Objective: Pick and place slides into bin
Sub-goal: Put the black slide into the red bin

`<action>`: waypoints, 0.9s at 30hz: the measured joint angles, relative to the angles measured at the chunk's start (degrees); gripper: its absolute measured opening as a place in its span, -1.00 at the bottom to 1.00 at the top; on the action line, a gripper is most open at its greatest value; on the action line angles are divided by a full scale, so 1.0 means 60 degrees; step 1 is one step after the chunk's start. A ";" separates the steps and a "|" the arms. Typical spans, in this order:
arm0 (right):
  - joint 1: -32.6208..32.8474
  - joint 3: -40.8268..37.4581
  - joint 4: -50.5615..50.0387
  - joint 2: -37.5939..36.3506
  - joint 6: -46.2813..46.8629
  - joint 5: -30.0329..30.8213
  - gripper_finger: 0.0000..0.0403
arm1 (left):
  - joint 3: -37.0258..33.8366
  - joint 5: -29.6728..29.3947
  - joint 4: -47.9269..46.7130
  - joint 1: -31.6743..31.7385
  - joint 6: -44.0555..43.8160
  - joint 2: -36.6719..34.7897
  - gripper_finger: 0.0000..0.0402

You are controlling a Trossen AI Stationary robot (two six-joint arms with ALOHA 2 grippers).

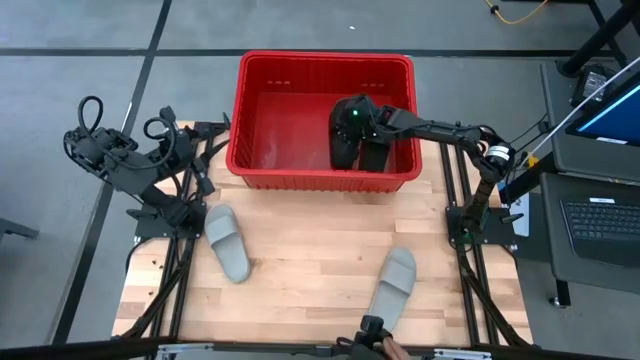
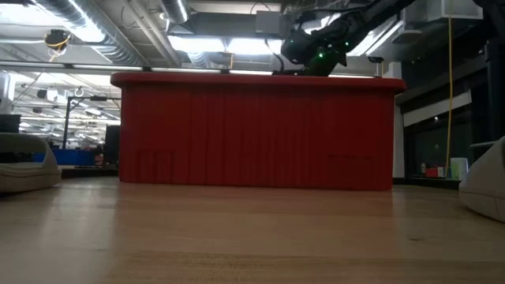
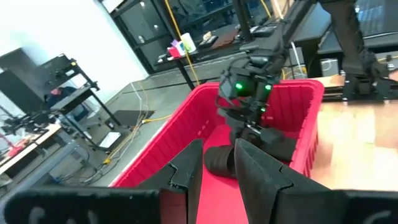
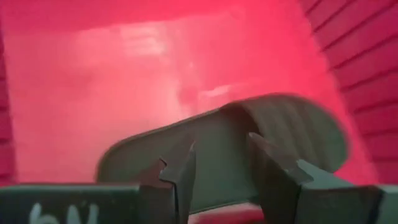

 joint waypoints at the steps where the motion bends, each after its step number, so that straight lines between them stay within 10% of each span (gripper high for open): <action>1: -0.0015 0.0082 0.0016 0.0000 -0.0232 0.0041 -0.29 | 0.0000 0.0078 -0.0001 0.0002 -0.0001 0.0000 -0.56; 27: -0.0773 0.0215 -0.0034 0.0627 -0.1721 -0.0144 -0.50 | 0.0000 0.0194 0.0003 0.0003 -0.0022 0.0000 -0.56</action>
